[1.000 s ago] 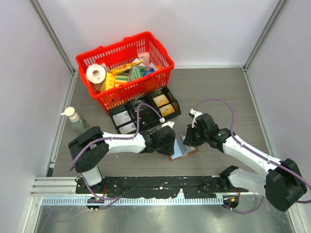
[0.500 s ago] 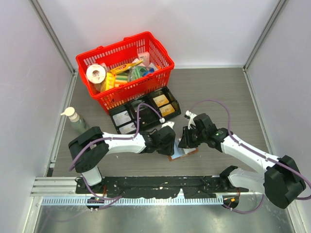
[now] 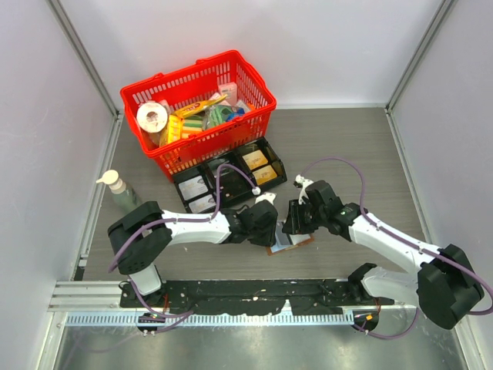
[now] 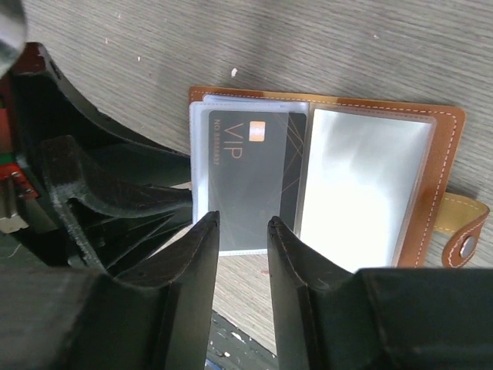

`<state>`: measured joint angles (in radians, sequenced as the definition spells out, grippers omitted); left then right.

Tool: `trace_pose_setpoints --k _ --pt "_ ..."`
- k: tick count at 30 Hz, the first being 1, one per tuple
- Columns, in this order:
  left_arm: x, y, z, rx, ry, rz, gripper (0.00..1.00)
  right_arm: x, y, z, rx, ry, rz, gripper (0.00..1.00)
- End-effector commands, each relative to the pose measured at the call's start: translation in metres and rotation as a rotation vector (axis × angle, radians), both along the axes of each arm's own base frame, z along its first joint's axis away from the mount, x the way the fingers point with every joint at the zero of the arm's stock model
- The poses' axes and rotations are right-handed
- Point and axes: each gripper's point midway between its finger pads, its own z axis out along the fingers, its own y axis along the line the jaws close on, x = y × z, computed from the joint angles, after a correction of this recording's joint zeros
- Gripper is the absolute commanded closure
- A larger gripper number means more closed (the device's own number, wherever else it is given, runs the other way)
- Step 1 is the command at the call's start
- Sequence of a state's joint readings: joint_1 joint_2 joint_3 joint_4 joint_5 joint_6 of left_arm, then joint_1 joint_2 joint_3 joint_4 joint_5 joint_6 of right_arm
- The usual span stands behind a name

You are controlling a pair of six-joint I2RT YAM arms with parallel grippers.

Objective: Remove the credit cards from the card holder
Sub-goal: Remove the credit card from the card holder.

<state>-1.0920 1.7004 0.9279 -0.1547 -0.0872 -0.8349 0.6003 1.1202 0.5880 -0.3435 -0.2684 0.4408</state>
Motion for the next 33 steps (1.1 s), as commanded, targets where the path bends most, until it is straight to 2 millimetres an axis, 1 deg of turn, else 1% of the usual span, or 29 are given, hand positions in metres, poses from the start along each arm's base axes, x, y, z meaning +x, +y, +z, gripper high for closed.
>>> trace_pose_setpoints --k 1,4,5,8,12,15,17,18,21,24,25,26,27,28,29,30,31,32,33 --pt "0.004 0.008 0.004 0.011 -0.026 0.025 0.66 0.006 -0.004 -0.009 -0.028 -0.015 -0.041 0.63" --pt "0.002 0.009 0.005 0.014 -0.023 0.023 0.66 0.008 -0.007 -0.021 -0.044 -0.001 -0.064 0.63" --pt "0.003 0.01 0.008 0.016 -0.023 0.026 0.66 0.009 -0.005 -0.021 -0.034 -0.001 -0.071 0.63" --pt "0.003 0.025 0.014 0.043 -0.044 0.05 0.66 0.008 -0.004 -0.025 -0.026 0.009 -0.079 0.63" --pt "0.006 0.043 0.039 0.02 -0.105 0.099 0.64 0.013 -0.005 -0.022 -0.018 -0.016 -0.102 0.62" --pt "0.009 0.047 0.055 -0.018 -0.14 0.124 0.63 0.016 -0.003 -0.017 0.007 -0.037 -0.111 0.62" --pt "0.01 0.042 0.063 -0.057 -0.15 0.122 0.62 0.017 -0.001 -0.015 0.032 -0.046 -0.117 0.62" --pt "0.011 0.037 0.067 -0.086 -0.151 0.116 0.62 0.017 0.0 -0.014 0.043 -0.048 -0.118 0.62" --pt "0.016 0.011 0.077 -0.195 -0.137 0.085 0.62 0.02 0.0 -0.013 0.085 -0.059 -0.139 0.62" --pt "0.023 -0.007 0.074 -0.23 -0.111 0.066 0.64 0.018 0.0 -0.013 0.124 -0.051 -0.146 0.63" --pt "0.025 -0.011 0.072 -0.23 -0.103 0.061 0.64 0.019 -0.002 -0.013 0.136 -0.054 -0.152 0.63" --pt "0.026 -0.012 0.064 -0.218 -0.09 0.059 0.65 0.02 -0.002 -0.012 0.161 -0.052 -0.156 0.63" --pt "0.028 -0.014 0.062 -0.22 -0.084 0.057 0.66 0.016 -0.003 -0.016 0.166 -0.042 -0.154 0.63" --pt "0.029 -0.013 0.056 -0.209 -0.077 0.061 0.66 0.021 -0.003 -0.011 0.203 -0.057 -0.163 0.64" --pt "0.03 -0.013 0.052 -0.205 -0.07 0.064 0.67 0.018 -0.005 -0.016 0.209 -0.046 -0.169 0.64" --pt "0.031 -0.011 0.047 -0.196 -0.064 0.066 0.68 0.02 -0.005 -0.013 0.243 -0.046 -0.174 0.64" --pt "0.03 -0.011 0.041 -0.188 -0.054 0.065 0.68 0.016 -0.007 -0.018 0.251 -0.032 -0.175 0.65" --pt "0.03 -0.01 0.037 -0.182 -0.049 0.065 0.69 0.018 -0.007 -0.016 0.286 -0.029 -0.178 0.65" --pt "0.028 -0.009 0.031 -0.174 -0.037 0.065 0.7 0.013 -0.007 -0.019 0.305 -0.01 -0.17 0.65"
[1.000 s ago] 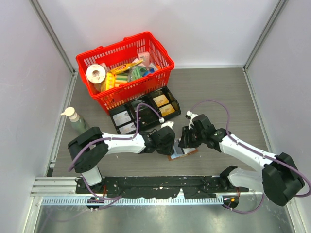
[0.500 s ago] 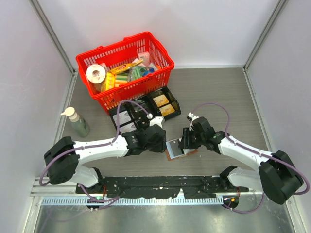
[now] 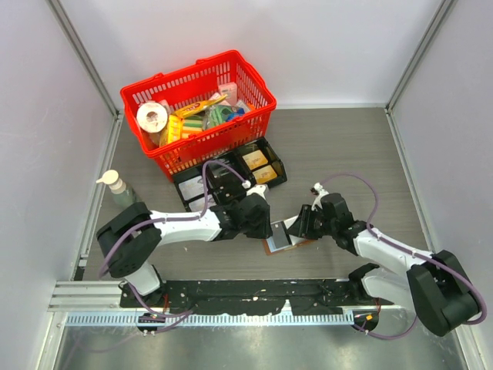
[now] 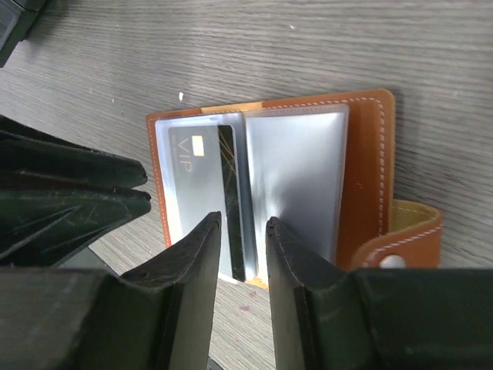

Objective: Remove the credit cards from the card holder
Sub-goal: Remove the credit card from the card holder.

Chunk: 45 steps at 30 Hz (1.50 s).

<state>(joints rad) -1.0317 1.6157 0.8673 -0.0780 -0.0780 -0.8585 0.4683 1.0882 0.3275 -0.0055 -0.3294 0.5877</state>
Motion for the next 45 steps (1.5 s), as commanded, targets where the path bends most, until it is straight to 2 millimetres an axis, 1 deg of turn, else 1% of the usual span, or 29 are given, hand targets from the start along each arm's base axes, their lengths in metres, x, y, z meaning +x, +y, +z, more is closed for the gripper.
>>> trace_pose_setpoints --k 1,2,4,7,14,15,16,20,21,25,26,28,32,33,35,38,40,42,45 --pt "0.006 -0.016 0.005 -0.068 0.004 -0.009 0.7 0.004 0.009 0.014 0.163 -0.039 0.007 0.66" --pt "0.003 -0.016 0.001 -0.062 0.019 -0.014 0.71 0.001 0.011 0.014 0.185 -0.025 0.016 0.66" --pt "0.002 -0.019 -0.004 -0.076 0.032 -0.013 0.72 0.002 0.012 0.014 0.215 -0.029 0.017 0.67" --pt "-0.001 -0.017 -0.014 -0.059 0.057 -0.011 0.75 -0.002 0.012 0.008 0.238 -0.005 0.022 0.7" --pt "-0.003 -0.004 -0.028 -0.009 0.067 0.015 0.77 -0.003 0.012 0.008 0.274 -0.012 0.023 0.82" --pt "-0.006 0.003 -0.033 0.017 0.078 0.021 0.78 -0.004 0.012 0.009 0.276 -0.015 0.027 0.83" --pt "-0.007 0.005 -0.035 0.027 0.08 0.023 0.78 -0.002 0.012 0.01 0.278 -0.022 0.025 0.84" --pt "-0.008 0.012 -0.04 0.04 0.091 0.035 0.81 -0.001 0.009 0.013 0.285 -0.031 0.018 0.89" --pt "-0.008 0.013 -0.04 0.038 0.094 0.04 0.81 0.0 0.007 0.015 0.286 -0.041 0.014 0.92" --pt "-0.007 0.014 -0.035 0.023 0.086 0.043 0.82 -0.001 0.006 0.016 0.281 -0.048 0.021 0.99" --pt "-0.006 0.011 -0.03 0.009 0.079 0.041 0.82 -0.002 0.006 0.016 0.281 -0.049 0.029 0.99" --pt "-0.004 0.005 -0.018 -0.022 0.068 0.029 0.78 -0.003 0.007 0.015 0.28 -0.042 0.042 0.99" --pt "-0.001 -0.014 0.013 -0.107 0.034 -0.002 0.74 -0.005 0.009 0.013 0.286 -0.035 0.064 0.99" --pt "-0.004 -0.019 0.02 -0.129 0.042 -0.031 0.72 -0.006 0.009 0.011 0.284 -0.029 0.063 0.99" --pt "-0.001 -0.028 0.03 -0.151 0.032 -0.047 0.7 -0.005 0.009 0.011 0.282 -0.028 0.065 0.99" --pt "0.003 -0.036 0.025 -0.142 0.036 -0.059 0.7 -0.006 0.009 0.008 0.28 -0.016 0.069 0.98" --pt "0.003 -0.038 0.016 -0.125 0.049 -0.062 0.7 -0.006 0.009 0.008 0.278 -0.011 0.069 0.97" --pt "0.004 -0.035 0.005 -0.096 0.055 -0.049 0.72 -0.007 0.009 0.007 0.271 -0.004 0.071 0.94" --pt "0.001 -0.02 -0.013 -0.033 0.073 -0.028 0.74 -0.006 0.007 0.005 0.248 0.003 0.077 0.89"
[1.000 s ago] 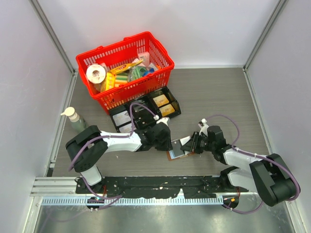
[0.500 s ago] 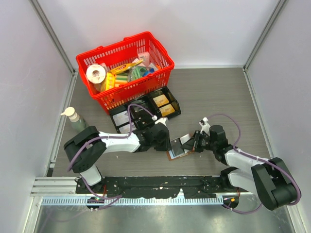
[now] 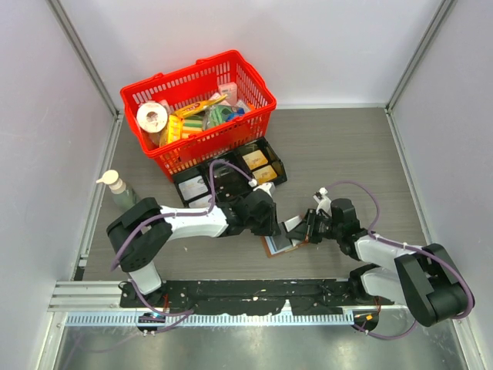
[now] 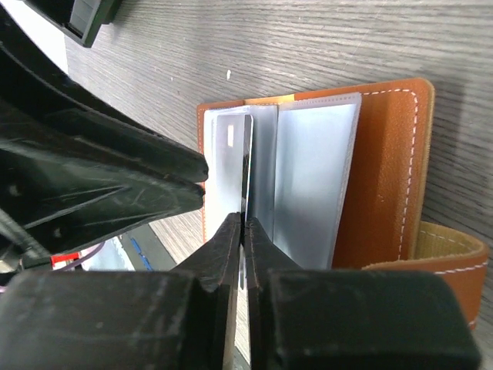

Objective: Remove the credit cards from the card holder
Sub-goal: Remove the credit card from the card holder.

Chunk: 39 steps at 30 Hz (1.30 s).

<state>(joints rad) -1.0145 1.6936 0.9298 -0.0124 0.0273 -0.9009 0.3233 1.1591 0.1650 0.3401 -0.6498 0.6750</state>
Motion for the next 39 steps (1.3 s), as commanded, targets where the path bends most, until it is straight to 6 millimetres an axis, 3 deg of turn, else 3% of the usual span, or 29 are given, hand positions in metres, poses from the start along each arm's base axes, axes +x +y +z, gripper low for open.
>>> trace_pose_setpoints --k 1,8,12,20,31,39 --pt "-0.007 0.015 -0.024 0.08 0.018 -0.006 0.75 0.008 0.001 0.005 -0.022 -0.04 0.028 0.87" --pt "-0.014 0.044 -0.049 0.181 0.034 0.022 0.78 0.012 0.001 0.005 -0.043 -0.032 0.045 0.7" --pt "-0.014 0.048 -0.051 0.195 0.032 0.027 0.8 0.015 0.001 0.003 -0.056 -0.019 0.038 0.69" --pt "-0.013 0.056 -0.05 0.222 0.013 0.029 0.82 0.021 -0.003 0.001 -0.074 -0.02 0.018 0.8" --pt "-0.013 0.054 -0.051 0.222 0.017 0.026 0.83 0.017 0.0 -0.006 -0.056 0.011 0.043 0.8" --pt "-0.014 0.054 -0.052 0.222 0.018 0.024 0.83 0.017 0.001 0.001 -0.046 -0.007 0.05 0.95"
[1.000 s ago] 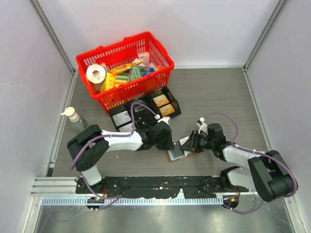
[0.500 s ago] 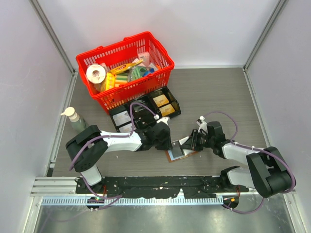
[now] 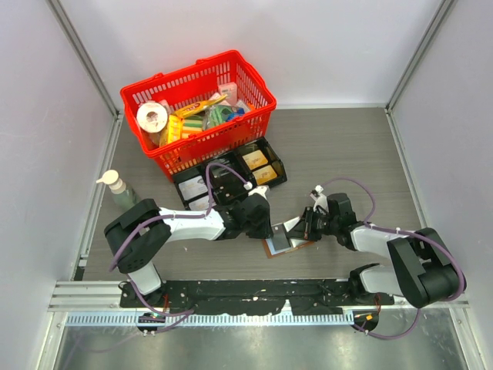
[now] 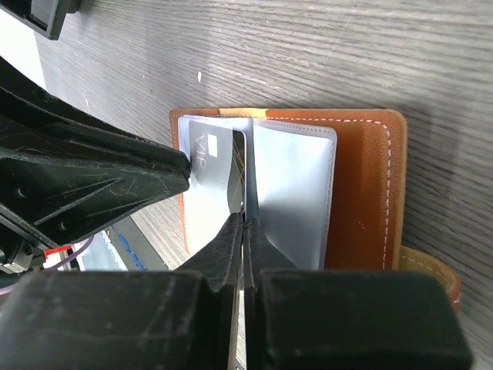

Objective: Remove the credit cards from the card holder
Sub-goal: Remove the credit card from the card holder.

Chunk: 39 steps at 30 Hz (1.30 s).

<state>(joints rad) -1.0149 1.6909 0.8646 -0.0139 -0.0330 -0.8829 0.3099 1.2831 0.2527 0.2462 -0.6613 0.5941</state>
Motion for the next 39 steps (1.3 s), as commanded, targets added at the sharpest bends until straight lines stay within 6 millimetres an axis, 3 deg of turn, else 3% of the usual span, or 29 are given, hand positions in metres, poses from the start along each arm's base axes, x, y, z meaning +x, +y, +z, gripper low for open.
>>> trace_pose_setpoints --k 1,17,21,28,35,39 --pt "-0.012 0.031 -0.026 0.137 0.033 -0.002 0.83 0.011 0.003 0.015 0.018 -0.074 0.011 0.99" --pt "-0.012 0.033 -0.026 0.137 0.03 0.0 0.85 0.016 -0.007 0.019 -0.041 -0.104 -0.026 0.99" --pt "-0.012 0.032 -0.026 0.135 0.03 0.003 0.85 0.017 -0.002 0.021 -0.012 -0.1 -0.015 0.87" --pt "-0.013 0.032 -0.026 0.134 0.032 -0.002 0.85 0.015 0.004 0.017 0.02 -0.073 0.007 0.8" --pt "-0.013 0.032 -0.027 0.135 0.033 -0.003 0.85 0.014 0.007 0.018 0.042 -0.068 0.017 0.8" --pt "-0.012 0.031 -0.026 0.132 0.035 -0.003 0.85 0.014 0.007 0.018 0.042 -0.068 0.013 0.88"
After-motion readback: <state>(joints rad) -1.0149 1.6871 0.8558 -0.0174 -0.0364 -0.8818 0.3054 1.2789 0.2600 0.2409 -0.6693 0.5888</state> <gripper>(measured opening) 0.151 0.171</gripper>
